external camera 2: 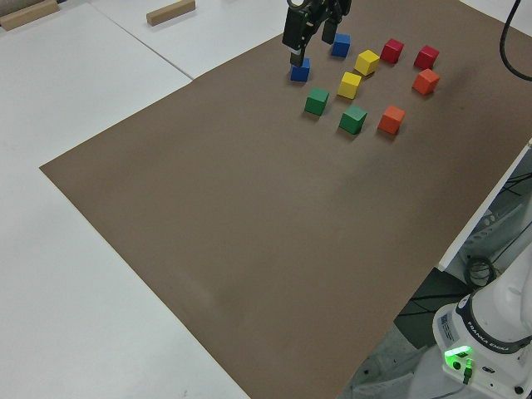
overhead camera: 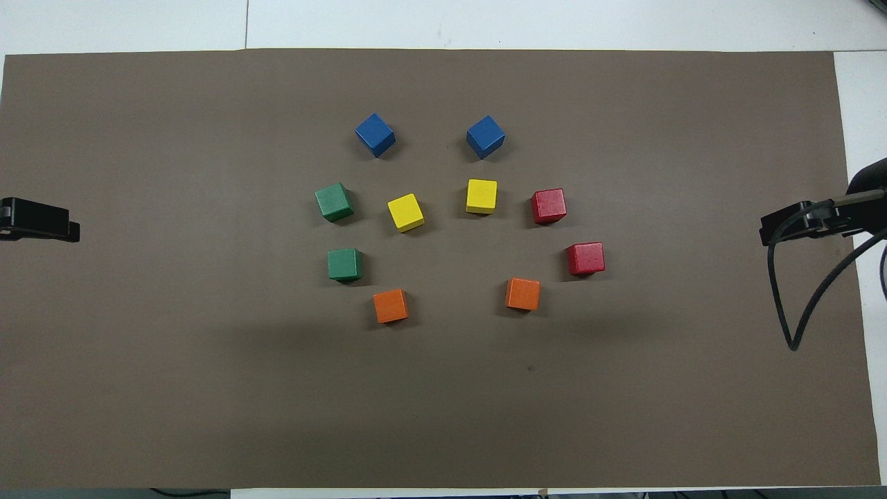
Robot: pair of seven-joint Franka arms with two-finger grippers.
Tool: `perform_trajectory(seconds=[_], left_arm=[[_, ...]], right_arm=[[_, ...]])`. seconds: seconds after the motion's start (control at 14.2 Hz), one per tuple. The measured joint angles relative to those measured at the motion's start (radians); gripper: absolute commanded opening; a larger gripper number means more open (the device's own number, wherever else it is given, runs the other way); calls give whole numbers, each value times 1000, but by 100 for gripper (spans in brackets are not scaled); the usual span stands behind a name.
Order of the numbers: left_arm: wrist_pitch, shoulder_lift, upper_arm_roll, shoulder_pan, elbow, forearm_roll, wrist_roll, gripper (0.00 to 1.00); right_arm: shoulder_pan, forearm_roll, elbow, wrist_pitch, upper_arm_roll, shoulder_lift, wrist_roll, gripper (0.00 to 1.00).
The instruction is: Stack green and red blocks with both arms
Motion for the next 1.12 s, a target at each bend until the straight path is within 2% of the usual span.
perform_trajectory(seconds=[0.84, 0.98, 1.12], left_arm=[[3, -20, -7, -6, -13, 0, 2, 100], [48, -22, -9, -38, -35, -1, -7, 100], [114, -21, -12, -118, -79, -2, -103, 100]], right_arm=[[-1, 0, -10, 11, 0, 0, 0, 99], [-1, 0, -11, 11, 0, 0, 0, 99], [-1, 0, -11, 11, 0, 0, 0, 99]])
